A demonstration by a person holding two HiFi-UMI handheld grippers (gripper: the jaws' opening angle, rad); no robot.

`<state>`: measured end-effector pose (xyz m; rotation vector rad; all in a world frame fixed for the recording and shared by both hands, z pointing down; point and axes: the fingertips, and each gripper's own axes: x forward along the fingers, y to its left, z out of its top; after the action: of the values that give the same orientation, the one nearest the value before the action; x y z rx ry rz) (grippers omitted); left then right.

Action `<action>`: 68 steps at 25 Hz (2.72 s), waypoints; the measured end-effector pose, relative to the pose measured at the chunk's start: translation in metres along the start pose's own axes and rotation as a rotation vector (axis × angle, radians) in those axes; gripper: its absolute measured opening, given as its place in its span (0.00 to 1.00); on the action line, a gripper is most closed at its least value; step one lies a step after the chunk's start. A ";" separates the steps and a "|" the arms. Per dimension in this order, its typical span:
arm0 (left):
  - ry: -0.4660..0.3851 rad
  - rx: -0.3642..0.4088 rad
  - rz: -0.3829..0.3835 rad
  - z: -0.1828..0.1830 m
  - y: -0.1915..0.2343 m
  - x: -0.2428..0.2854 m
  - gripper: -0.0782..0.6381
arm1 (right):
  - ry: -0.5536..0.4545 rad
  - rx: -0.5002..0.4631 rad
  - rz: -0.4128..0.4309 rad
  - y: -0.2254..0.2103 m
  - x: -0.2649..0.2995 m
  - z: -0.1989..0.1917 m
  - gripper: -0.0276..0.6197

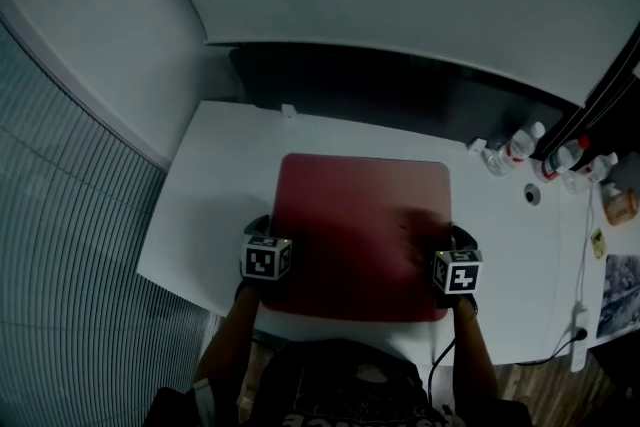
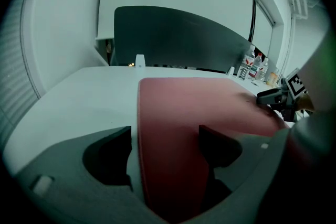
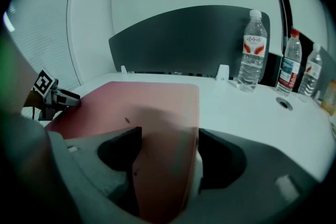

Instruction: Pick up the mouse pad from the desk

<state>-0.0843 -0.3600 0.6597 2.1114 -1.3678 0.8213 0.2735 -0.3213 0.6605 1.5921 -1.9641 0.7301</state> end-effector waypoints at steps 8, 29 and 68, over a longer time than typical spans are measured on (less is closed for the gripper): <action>-0.006 0.016 0.019 -0.001 0.001 0.000 0.65 | 0.040 0.054 -0.027 -0.001 0.001 -0.007 0.55; -0.003 0.026 0.032 0.000 -0.005 -0.001 0.53 | 0.042 0.017 -0.044 0.006 0.001 -0.008 0.46; 0.049 0.068 -0.094 0.009 -0.042 -0.010 0.21 | -0.033 -0.020 0.113 0.040 -0.016 0.010 0.11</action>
<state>-0.0467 -0.3435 0.6427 2.1741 -1.2220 0.8866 0.2363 -0.3103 0.6384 1.5005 -2.0922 0.7293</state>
